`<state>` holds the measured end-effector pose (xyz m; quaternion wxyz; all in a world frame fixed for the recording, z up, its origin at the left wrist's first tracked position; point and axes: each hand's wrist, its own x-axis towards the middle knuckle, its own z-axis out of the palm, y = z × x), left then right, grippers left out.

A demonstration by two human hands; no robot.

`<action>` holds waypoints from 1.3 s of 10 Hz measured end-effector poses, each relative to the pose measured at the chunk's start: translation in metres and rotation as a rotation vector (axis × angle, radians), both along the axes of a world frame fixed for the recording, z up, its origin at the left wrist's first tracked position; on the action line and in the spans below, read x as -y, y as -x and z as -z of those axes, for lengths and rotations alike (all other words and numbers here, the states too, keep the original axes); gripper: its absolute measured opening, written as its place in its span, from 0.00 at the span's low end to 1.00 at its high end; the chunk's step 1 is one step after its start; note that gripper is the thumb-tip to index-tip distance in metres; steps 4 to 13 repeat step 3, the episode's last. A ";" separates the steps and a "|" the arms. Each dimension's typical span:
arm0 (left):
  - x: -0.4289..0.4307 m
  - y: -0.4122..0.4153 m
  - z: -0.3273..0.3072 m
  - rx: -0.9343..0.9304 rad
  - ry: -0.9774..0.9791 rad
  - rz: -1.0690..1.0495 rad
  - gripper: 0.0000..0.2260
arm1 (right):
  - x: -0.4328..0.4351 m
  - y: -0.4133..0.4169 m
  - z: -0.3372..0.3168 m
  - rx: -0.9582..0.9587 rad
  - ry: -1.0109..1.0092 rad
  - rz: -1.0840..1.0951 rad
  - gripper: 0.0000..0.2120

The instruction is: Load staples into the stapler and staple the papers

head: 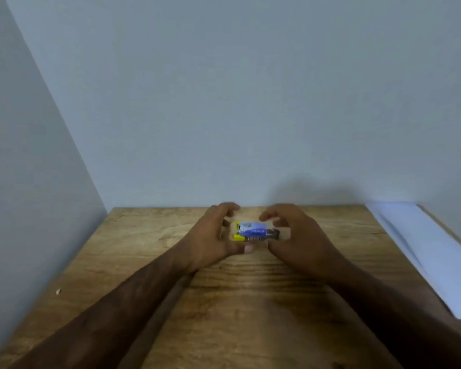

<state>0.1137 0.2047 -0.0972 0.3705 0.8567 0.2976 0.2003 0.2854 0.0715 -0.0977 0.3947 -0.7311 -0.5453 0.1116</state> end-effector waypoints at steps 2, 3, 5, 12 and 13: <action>-0.005 0.013 -0.105 -0.423 -0.345 0.067 0.27 | 0.010 -0.007 -0.089 0.255 0.399 -0.067 0.29; -0.001 0.021 -0.170 -0.543 -0.456 0.051 0.27 | 0.012 0.001 -0.144 0.336 0.537 -0.021 0.37; -0.001 0.021 -0.170 -0.543 -0.456 0.051 0.27 | 0.012 0.001 -0.144 0.336 0.537 -0.021 0.37; -0.001 0.021 -0.170 -0.543 -0.456 0.051 0.27 | 0.012 0.001 -0.144 0.336 0.537 -0.021 0.37; -0.001 0.021 -0.170 -0.543 -0.456 0.051 0.27 | 0.012 0.001 -0.144 0.336 0.537 -0.021 0.37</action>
